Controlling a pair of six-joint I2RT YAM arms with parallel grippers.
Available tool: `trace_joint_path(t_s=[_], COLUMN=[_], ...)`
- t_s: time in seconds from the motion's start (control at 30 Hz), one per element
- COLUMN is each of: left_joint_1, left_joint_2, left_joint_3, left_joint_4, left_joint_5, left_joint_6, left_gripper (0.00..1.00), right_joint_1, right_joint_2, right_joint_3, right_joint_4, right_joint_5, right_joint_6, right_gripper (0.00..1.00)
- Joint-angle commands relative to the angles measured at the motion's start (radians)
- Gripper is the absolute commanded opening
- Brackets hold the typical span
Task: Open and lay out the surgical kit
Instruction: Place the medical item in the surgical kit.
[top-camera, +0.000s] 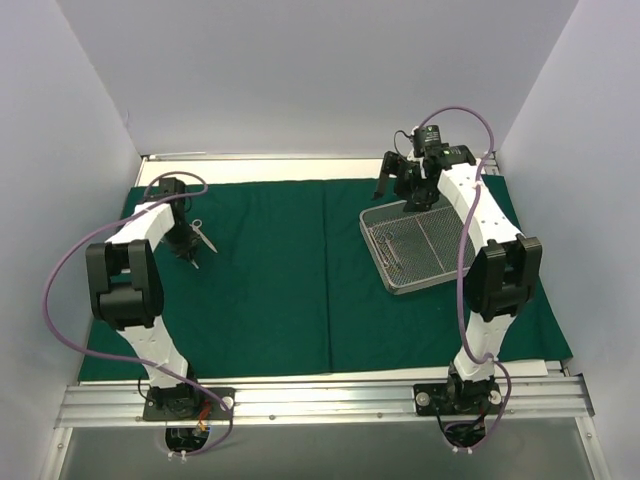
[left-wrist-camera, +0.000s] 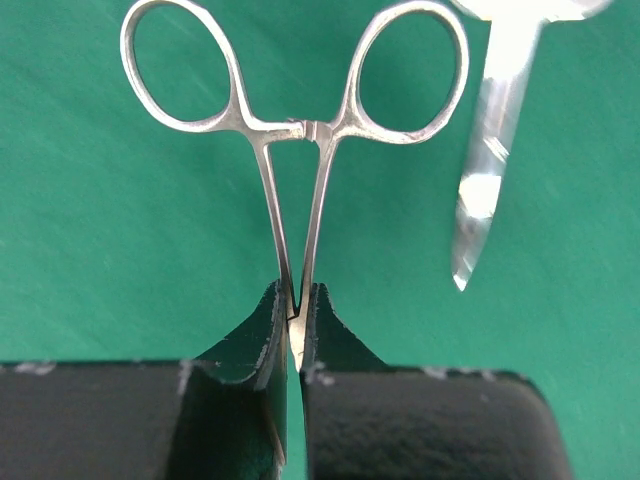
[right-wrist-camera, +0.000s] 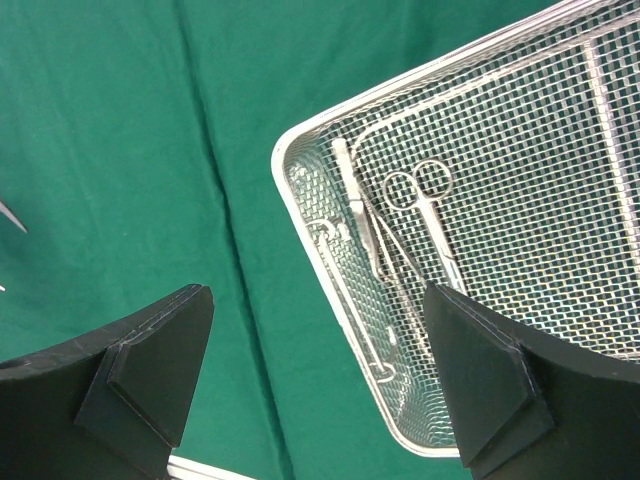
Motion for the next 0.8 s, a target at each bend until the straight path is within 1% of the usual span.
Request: trace_joint_path(t_s=[0.0, 0.33, 0.77], left_joint_1=[0.031, 0.037, 0.051], left_joint_2=[0.054, 0.177, 0.207], left_joint_3=[0.083, 0.208, 0.199], left_joint_4=[-0.035, -0.078, -0.086], left_joint_5=[-0.019, 0.002, 0.039], left_joint_6=[-0.019, -0.037, -0.102], left_gripper=[0.02, 0.02, 0.02], right_joint_1=[-0.019, -0.044, -0.061], right_joint_2=[-0.015, 0.01, 0.028], right_joint_3=[-0.015, 0.0, 0.006], right_joint_4=[-0.025, -0.025, -0.019], right_joint_5=[0.018, 0.009, -0.01], right_joint_6=[-0.015, -0.015, -0.018], right_gripper=[0.89, 0.9, 0.9])
